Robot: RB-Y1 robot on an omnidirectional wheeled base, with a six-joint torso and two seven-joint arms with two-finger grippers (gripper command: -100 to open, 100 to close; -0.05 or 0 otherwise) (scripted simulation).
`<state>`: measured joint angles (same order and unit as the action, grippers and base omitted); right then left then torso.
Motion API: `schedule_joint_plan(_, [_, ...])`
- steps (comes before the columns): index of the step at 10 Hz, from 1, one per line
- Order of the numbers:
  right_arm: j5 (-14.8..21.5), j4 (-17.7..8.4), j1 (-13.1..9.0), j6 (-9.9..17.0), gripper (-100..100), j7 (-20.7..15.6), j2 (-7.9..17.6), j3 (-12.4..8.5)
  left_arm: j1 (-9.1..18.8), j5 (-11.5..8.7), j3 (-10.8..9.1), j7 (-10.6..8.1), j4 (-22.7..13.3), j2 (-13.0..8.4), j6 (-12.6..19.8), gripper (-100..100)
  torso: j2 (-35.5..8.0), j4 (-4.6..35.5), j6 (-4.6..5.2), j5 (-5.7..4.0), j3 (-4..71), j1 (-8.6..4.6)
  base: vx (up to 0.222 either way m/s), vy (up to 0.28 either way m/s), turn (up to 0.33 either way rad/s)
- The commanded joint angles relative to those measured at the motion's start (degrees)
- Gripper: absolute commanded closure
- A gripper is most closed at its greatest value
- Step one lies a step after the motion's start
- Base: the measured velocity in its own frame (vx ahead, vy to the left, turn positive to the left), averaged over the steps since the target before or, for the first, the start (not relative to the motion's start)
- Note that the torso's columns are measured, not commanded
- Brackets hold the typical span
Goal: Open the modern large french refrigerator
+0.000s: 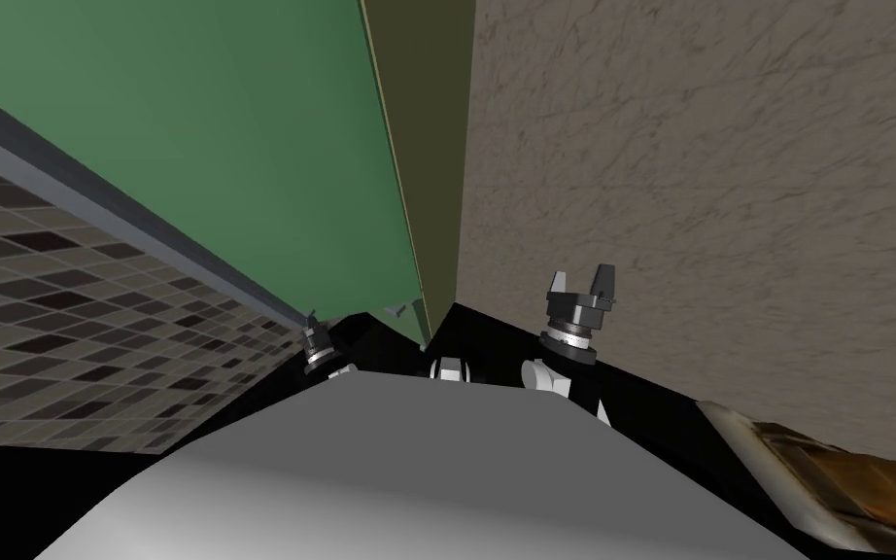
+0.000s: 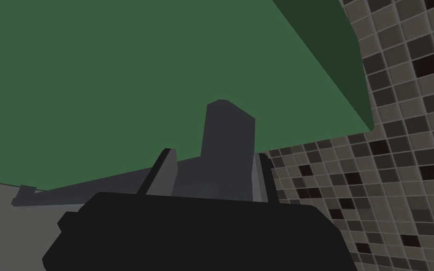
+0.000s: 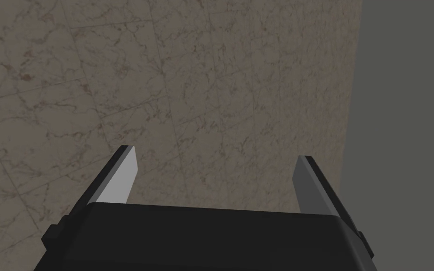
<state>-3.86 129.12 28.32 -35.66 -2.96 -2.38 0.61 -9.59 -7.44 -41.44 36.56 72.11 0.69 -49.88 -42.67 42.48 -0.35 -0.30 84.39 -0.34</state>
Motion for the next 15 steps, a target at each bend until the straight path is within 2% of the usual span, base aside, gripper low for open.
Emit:
schedule_joint_plan(1, [0.00, 0.01, 0.01, 0.00, 0, 0.00, 0.00, 0.00, -0.71, -2.35, -3.15, 1.65, 0.24, 0.41, -0.93, 100, 0.04, -0.03, -0.14, -0.08, 0.06, -0.16, 0.085, -0.282, 0.183])
schedule_joint_plan(3, [0.00, 0.01, 0.01, 0.00, 0, 0.00, 0.00, 0.00, -1.11, -3.87, -5.13, 2.75, 0.52, 0.78, -1.28, 100, 0.04, 0.00, 0.16, -0.05, 0.08, 0.16, 0.050, -0.240, 0.169])
schedule_joint_plan(6, [0.00, 0.00, 0.00, 0.00, 0, 0.00, 0.00, 0.00, -1.71, -6.15, -8.09, 4.41, 0.94, 1.33, -1.80, 100, -0.04, 0.02, 0.10, -0.11, 0.04, 0.09, 0.040, -0.237, 0.121])
schedule_joint_plan(7, [0.00, 0.01, 0.00, 0.00, 0, 0.00, 0.00, 0.00, -0.23, -5.78, -7.47, 3.80, 0.01, -0.74, 0.79, -100, -0.03, -0.01, 0.01, -0.02, 0.00, 0.16, 0.025, -0.148, 0.108])
schedule_joint_plan(8, [0.00, 0.01, 0.00, 0.00, 0, 0.00, 0.01, -0.01, -0.23, -5.78, -7.47, 3.80, 0.01, -0.74, 0.79, -100, 0.06, -0.06, 0.21, 0.17, 0.02, 0.48, -0.008, -0.042, 0.003])
schedule_joint_plan(10, [0.00, 0.00, -0.01, 0.00, 0, 0.00, 0.02, -0.02, 0.37, -5.97, -7.69, 3.57, 0.94, -2.19, 3.29, -100, 0.32, -0.14, 0.34, 0.31, 0.16, 0.80, -0.023, -0.027, 0.015])
schedule_joint_plan(15, [0.00, 0.00, -0.01, 0.00, 0, 0.00, 0.02, -0.02, 1.86, -6.42, -8.24, 3.00, 3.24, -5.83, 9.55, -100, 0.13, -0.04, 0.27, -0.14, 0.13, -0.14, -0.007, -0.049, 0.045])
